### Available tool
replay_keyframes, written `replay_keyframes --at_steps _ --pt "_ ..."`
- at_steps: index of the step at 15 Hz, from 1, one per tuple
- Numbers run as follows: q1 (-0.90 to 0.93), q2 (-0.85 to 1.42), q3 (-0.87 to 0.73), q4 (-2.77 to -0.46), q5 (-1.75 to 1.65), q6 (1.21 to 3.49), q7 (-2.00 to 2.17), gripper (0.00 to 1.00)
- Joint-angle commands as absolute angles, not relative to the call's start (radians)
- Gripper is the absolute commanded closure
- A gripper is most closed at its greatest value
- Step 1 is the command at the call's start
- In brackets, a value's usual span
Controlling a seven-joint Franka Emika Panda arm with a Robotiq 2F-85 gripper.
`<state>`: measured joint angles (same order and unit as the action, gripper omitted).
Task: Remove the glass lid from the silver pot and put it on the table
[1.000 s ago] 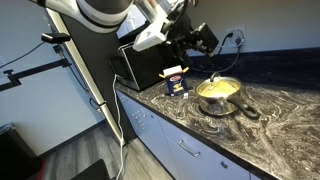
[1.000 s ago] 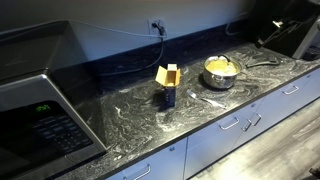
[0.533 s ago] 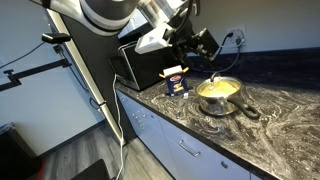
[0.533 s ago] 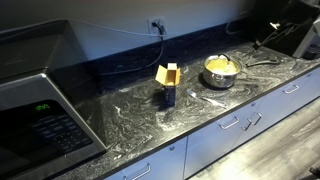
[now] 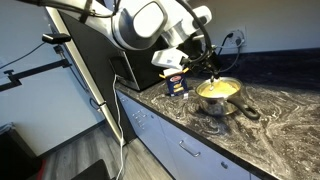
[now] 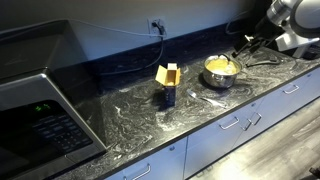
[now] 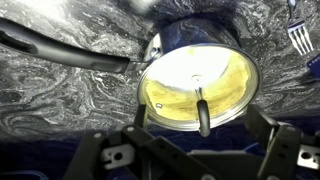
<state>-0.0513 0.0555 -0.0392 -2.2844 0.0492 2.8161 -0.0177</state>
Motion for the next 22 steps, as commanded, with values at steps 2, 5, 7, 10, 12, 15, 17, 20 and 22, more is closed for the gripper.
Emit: replay_keyframes --at_steps 2,5,7,10,12,15,17,20,22 --pt "-0.053 0.164 -0.022 -2.172 0.091 2.823 -0.055 0.0" --pt "-0.058 0.216 -0.014 -2.113 0.088 2.815 -0.054 0.0" --pt "-0.06 0.242 -0.01 -2.083 0.086 2.814 -0.053 0.05" --pt "-0.065 0.274 0.002 -2.049 0.088 2.812 -0.06 0.31" --pt "-0.069 0.289 0.01 -2.033 0.09 2.811 -0.061 0.47" --pt "-0.071 0.306 0.018 -2.018 0.09 2.809 -0.061 0.69" --pt "-0.073 0.311 0.022 -2.013 0.09 2.809 -0.06 0.85" --pt "-0.069 0.302 0.019 -2.015 0.083 2.797 -0.051 1.0" --pt "-0.064 0.285 0.015 -2.024 0.075 2.794 -0.042 0.96"
